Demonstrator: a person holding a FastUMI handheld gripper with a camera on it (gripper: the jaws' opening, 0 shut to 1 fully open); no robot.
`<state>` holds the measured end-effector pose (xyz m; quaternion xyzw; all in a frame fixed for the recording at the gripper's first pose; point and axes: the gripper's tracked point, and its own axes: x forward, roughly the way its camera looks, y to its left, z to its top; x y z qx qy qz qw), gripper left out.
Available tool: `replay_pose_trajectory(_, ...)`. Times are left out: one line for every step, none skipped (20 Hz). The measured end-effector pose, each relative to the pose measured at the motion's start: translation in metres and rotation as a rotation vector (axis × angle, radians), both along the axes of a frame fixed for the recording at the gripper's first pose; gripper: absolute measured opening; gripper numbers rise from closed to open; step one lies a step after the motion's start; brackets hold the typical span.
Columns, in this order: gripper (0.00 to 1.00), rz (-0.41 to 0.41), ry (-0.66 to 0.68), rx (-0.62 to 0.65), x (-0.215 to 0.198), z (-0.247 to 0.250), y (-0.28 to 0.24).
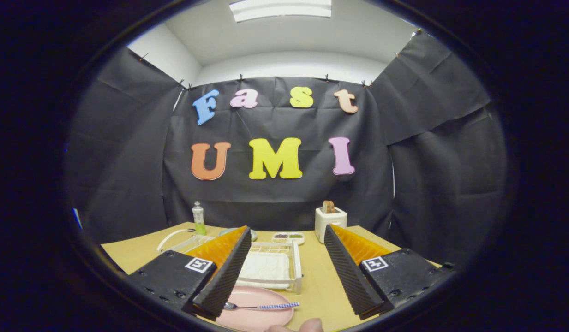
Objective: Take the plate from the dish rack, then take the spoon from the basket and place it into the plate.
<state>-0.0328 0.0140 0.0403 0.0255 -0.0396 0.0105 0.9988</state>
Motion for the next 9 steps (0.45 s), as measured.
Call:
replay_pose_trajectory(1.0,0.002,-0.001,-0.004,-0.002,-0.002,0.0)
replay_pose_trajectory(1.0,0.002,-0.003,-0.004,-0.004,-0.002,0.0)
replay_pose_trajectory(1.0,0.001,-0.008,-0.005,-0.006,-0.003,0.002)
replay_pose_trajectory(1.0,0.0,-0.011,-0.007,-0.009,-0.004,0.002)
replay_pose_trajectory(1.0,-0.004,-0.016,-0.013,-0.011,-0.005,0.002)
replay_pose_trajectory(1.0,-0.012,-0.019,-0.019,-0.012,-0.006,0.001)
replay_pose_trajectory(1.0,-0.017,-0.021,-0.026,-0.013,-0.005,0.001)
replay_pose_trajectory(1.0,-0.017,-0.023,-0.03,-0.015,-0.005,0.003)
replay_pose_trajectory(1.0,-0.014,-0.025,-0.032,-0.014,-0.005,0.005)
